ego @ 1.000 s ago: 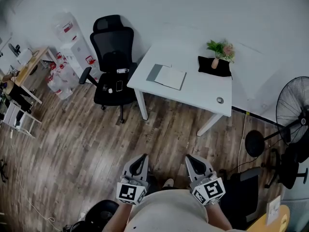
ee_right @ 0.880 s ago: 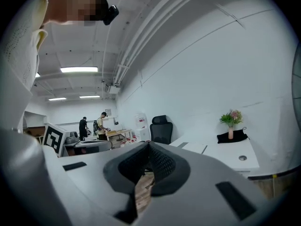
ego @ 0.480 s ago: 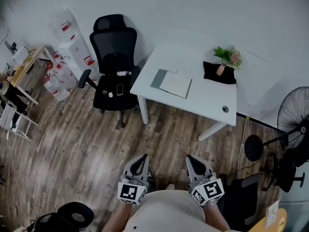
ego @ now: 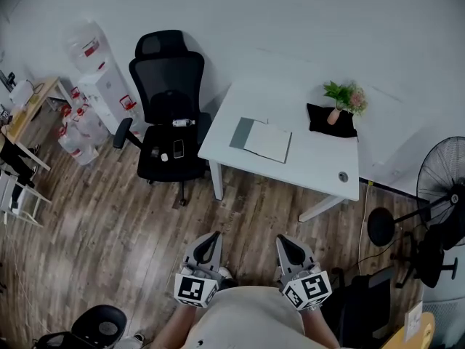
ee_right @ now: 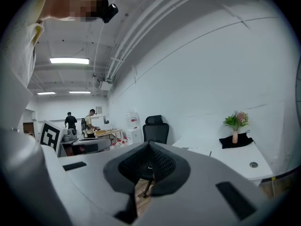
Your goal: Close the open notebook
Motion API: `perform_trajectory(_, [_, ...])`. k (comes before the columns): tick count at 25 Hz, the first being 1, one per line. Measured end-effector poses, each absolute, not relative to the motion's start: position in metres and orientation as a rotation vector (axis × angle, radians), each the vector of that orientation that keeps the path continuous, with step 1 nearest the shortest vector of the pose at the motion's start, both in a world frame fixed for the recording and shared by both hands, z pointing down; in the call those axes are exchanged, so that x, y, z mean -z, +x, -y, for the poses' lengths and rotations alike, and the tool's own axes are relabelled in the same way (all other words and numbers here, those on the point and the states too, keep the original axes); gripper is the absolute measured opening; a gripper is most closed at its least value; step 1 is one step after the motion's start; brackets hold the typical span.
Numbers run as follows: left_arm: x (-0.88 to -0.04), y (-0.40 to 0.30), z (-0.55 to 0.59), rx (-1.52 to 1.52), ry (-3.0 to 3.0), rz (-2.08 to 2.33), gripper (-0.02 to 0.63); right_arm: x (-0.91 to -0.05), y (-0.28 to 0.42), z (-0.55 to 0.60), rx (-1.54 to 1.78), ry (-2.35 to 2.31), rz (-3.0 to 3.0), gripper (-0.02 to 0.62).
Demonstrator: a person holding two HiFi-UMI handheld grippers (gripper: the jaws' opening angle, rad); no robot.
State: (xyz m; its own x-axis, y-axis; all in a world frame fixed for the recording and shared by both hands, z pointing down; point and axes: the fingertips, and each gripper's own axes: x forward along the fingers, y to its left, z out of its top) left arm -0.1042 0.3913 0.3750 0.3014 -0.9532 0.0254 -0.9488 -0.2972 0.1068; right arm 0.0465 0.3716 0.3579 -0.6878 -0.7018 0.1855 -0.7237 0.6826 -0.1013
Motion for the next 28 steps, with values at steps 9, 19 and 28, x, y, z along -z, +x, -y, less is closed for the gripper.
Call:
perform_trajectory(9, [-0.383,-0.155,-0.372,0.074,2.41,1.816,0.012,-0.359,0.001,-0.35,-0.222,1.18,2.742,0.002])
perform_trajectory(19, [-0.394,-0.181,-0.356,0.076,2.33,1.888,0.012,-0.369,-0.023,-0.313,-0.304,1.12,2.763,0.002])
perform_trajectory(28, [-0.396,-0.213,-0.319,0.028,2.202,2.045,0.012,-0.37,-0.06,-0.251,-0.227,0.95,2.824,0.002])
